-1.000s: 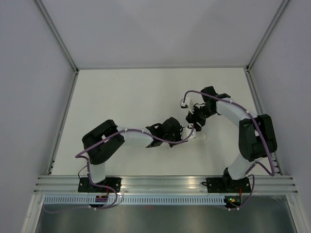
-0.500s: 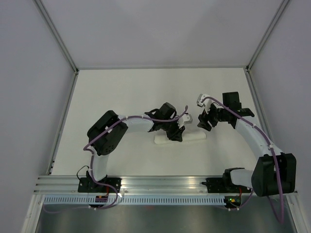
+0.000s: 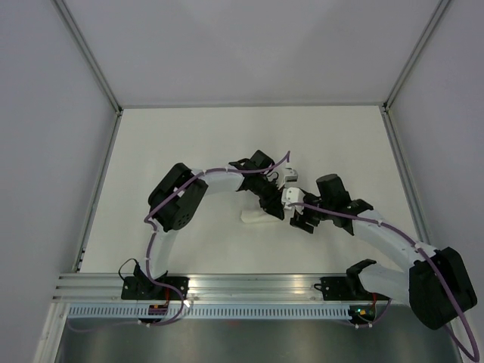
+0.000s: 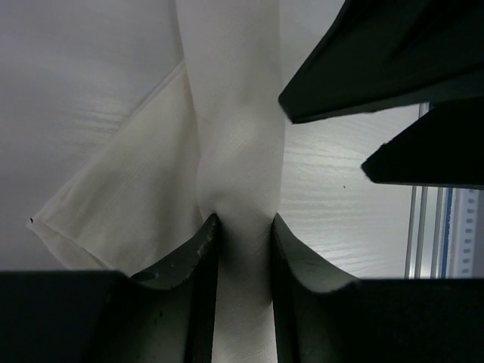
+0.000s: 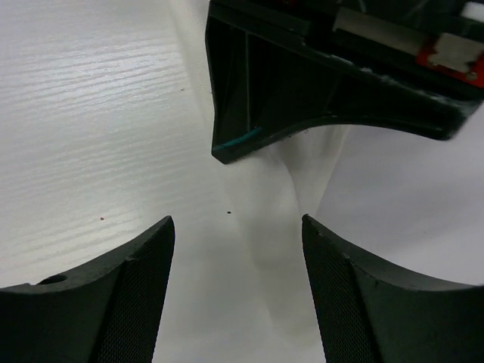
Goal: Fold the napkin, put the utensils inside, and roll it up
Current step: Roll the napkin at the center of the board.
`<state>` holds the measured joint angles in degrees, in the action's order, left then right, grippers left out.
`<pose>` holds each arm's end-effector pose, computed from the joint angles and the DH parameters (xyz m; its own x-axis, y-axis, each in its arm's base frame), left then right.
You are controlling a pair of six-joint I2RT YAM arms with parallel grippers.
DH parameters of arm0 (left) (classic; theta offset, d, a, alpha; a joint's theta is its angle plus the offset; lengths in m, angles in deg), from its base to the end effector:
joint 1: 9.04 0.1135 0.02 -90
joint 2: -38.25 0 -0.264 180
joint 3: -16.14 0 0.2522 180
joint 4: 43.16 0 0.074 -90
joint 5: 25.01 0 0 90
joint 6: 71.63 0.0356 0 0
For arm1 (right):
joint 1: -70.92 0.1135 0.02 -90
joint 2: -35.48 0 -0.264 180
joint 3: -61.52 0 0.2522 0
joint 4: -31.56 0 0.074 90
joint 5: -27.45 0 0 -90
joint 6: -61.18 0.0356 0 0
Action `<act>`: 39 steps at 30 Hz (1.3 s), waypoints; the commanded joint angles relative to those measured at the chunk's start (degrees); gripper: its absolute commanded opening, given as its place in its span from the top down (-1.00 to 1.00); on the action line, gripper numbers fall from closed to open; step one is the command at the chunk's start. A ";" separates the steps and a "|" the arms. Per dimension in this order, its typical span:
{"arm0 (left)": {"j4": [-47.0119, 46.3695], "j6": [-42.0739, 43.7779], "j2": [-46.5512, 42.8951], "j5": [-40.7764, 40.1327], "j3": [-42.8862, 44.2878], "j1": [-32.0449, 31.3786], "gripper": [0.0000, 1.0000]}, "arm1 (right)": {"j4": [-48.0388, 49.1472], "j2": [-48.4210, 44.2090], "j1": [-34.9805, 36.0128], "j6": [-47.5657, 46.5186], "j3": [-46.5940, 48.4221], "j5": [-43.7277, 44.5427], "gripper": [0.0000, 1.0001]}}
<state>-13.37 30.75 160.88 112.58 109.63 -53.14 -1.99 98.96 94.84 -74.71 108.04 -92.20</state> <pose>0.2928 -0.3204 0.1291 -0.4415 0.6292 -0.6397 0.8576 0.0863 -0.5071 0.1849 0.1013 0.1952 -0.0315 -0.6966 -0.7168 -0.9519 0.2395 -0.1909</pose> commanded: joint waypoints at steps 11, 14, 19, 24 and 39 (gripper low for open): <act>11.92 -1.83 7.54 -2.95 -0.62 -0.11 0.95 | 16.62 7.17 10.35 -0.52 -4.98 12.50 -0.44; 12.00 -1.84 7.71 -2.68 -0.53 -0.03 0.94 | 17.24 8.41 11.14 -0.34 -5.33 13.38 -0.36; 11.57 -2.62 6.66 -2.51 -0.36 0.15 0.81 | 17.51 10.34 11.32 0.01 -5.51 14.27 -0.02; 6.75 -5.60 3.33 -2.59 -2.11 0.41 0.52 | 16.98 11.31 11.32 0.27 -6.03 14.27 0.49; -13.30 -17.47 -15.21 -9.53 -13.44 4.19 0.10 | 5.65 17.01 8.60 -2.27 -1.12 7.24 0.77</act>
<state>-21.52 17.97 151.16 107.53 97.76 -49.71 11.58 112.84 104.44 -75.78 106.16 -83.18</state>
